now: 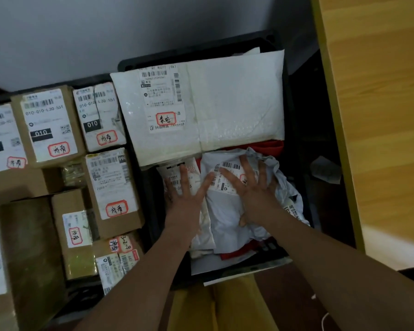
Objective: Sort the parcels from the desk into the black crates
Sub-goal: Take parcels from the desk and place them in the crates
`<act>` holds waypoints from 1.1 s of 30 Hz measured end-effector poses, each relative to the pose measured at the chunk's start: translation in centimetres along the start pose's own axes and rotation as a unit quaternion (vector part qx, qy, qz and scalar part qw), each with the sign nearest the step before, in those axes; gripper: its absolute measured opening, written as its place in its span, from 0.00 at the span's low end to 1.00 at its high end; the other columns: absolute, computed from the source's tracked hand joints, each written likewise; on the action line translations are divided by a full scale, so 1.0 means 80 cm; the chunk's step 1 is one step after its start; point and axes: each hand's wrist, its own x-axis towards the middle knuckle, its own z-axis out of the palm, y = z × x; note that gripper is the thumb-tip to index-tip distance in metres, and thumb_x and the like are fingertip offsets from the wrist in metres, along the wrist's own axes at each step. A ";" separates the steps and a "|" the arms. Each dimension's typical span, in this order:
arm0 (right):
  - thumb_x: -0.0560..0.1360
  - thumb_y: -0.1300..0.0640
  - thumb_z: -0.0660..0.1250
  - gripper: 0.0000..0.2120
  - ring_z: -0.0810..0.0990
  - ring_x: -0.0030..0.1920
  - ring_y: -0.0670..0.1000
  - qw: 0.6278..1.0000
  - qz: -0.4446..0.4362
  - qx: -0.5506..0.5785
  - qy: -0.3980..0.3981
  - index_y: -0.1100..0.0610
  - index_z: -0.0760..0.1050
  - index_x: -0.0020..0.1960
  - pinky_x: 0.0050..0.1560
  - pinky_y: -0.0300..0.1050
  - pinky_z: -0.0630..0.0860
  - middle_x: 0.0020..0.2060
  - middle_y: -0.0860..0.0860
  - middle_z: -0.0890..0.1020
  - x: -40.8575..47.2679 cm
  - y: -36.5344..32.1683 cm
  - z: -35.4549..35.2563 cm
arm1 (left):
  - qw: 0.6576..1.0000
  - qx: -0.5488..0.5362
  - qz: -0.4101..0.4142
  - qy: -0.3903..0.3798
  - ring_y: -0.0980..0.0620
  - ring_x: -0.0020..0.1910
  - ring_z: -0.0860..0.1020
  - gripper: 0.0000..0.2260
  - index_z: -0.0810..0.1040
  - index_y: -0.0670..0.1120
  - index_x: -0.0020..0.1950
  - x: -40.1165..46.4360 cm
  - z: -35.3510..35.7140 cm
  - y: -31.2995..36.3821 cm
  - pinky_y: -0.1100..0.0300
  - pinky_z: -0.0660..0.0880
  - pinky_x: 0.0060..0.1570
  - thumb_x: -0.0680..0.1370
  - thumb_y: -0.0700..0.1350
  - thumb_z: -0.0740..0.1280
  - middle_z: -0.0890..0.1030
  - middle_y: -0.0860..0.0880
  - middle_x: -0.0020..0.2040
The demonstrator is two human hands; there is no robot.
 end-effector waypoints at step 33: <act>0.55 0.45 0.85 0.70 0.38 0.78 0.58 0.962 0.022 0.251 0.110 0.36 0.30 0.73 0.75 0.67 0.46 0.78 0.56 0.37 -0.037 0.035 0.040 | 1.000 0.022 -0.007 0.006 0.25 0.73 0.57 0.60 0.19 0.67 0.66 -0.031 -0.034 0.014 0.51 0.80 0.42 0.73 0.45 0.75 0.27 0.33 0.74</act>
